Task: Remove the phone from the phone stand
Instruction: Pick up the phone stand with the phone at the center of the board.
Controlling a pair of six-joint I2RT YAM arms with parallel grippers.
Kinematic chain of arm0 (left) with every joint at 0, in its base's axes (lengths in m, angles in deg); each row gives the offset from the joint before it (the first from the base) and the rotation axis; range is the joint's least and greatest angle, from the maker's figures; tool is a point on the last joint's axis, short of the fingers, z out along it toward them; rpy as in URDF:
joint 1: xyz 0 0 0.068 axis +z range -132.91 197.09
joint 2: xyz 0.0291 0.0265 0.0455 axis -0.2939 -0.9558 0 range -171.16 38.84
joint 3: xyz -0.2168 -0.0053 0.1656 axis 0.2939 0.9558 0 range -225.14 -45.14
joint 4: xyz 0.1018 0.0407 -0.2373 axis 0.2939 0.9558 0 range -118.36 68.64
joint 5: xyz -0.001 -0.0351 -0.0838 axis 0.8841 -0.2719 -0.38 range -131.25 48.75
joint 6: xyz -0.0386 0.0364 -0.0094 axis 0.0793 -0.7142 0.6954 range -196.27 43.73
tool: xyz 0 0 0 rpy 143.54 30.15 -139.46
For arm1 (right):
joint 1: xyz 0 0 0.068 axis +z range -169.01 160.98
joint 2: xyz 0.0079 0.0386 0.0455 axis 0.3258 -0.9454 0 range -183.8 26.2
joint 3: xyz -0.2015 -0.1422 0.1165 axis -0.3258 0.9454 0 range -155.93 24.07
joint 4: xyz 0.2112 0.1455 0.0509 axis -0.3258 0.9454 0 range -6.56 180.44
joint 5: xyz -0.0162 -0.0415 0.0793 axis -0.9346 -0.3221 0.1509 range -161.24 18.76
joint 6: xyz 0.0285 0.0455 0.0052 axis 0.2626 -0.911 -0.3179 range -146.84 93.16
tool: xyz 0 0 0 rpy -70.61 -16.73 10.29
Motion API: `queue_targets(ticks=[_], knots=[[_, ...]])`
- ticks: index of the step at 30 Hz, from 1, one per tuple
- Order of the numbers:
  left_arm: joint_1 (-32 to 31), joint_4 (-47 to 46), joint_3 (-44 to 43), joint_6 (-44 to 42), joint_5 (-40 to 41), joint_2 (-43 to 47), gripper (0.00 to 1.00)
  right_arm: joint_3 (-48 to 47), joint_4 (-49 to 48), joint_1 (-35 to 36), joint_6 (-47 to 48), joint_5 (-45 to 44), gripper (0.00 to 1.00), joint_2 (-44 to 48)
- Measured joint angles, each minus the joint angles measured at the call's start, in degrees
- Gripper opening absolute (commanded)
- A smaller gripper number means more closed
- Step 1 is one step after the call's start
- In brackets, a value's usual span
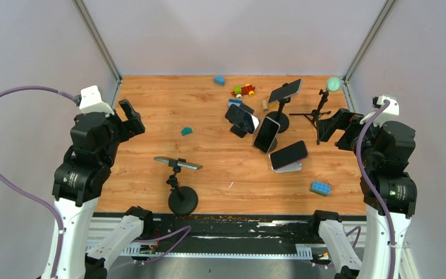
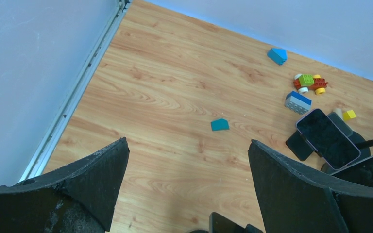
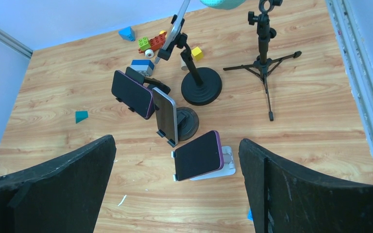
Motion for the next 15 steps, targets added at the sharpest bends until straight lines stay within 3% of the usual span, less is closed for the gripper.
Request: queue_targets(ticks=[8,15], knots=[[0.0,-0.7,5.0,0.2,-0.2,5.7,1.00,2.8,-0.2,0.5,-2.9,0.4,1.00,-0.1],[0.0,0.3,5.6,0.0,-1.1,6.6,1.00,4.2,-0.1,0.5,-2.5,7.1,1.00,-1.9]])
